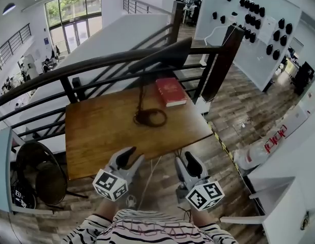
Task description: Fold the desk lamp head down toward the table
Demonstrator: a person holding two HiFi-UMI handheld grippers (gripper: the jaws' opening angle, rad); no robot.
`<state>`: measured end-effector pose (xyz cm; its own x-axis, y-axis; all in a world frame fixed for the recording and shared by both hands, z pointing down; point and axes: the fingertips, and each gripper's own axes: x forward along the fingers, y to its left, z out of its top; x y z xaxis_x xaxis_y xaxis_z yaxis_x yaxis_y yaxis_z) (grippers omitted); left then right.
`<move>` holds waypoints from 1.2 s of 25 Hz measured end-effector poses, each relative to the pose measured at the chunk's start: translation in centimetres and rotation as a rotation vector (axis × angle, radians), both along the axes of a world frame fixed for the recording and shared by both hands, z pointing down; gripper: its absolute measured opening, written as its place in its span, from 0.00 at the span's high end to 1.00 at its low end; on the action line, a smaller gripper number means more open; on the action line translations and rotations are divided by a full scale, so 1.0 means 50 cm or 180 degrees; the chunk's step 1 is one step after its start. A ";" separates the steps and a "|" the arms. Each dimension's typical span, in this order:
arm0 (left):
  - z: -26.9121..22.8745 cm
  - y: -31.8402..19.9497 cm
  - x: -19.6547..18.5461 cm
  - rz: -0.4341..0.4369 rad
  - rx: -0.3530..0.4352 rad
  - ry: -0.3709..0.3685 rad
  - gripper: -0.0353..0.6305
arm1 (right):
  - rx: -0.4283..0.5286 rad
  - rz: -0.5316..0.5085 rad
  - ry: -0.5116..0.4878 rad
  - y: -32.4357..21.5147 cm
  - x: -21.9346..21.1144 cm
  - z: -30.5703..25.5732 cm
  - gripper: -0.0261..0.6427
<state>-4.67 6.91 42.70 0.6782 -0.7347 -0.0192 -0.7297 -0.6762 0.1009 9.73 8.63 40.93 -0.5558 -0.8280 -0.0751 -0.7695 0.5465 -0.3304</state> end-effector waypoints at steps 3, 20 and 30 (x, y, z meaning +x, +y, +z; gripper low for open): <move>-0.011 -0.071 -0.040 0.0089 -0.0031 -0.0008 0.70 | -0.0001 0.0110 -0.0002 -0.062 -0.038 -0.017 0.70; 0.003 -0.369 -0.180 0.0509 -0.0061 -0.0081 0.66 | 0.0168 0.0750 0.0089 -0.305 -0.142 -0.053 0.70; 0.033 -0.486 -0.191 0.0371 -0.0106 -0.0035 0.62 | 0.0347 0.0730 0.0238 -0.442 -0.123 -0.080 0.70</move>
<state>-14.23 -17.41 44.37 0.7590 -0.6510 0.0117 -0.6476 -0.7530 0.1172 3.59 -13.46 36.94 -0.3618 -0.9222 -0.1364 -0.8975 0.3841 -0.2168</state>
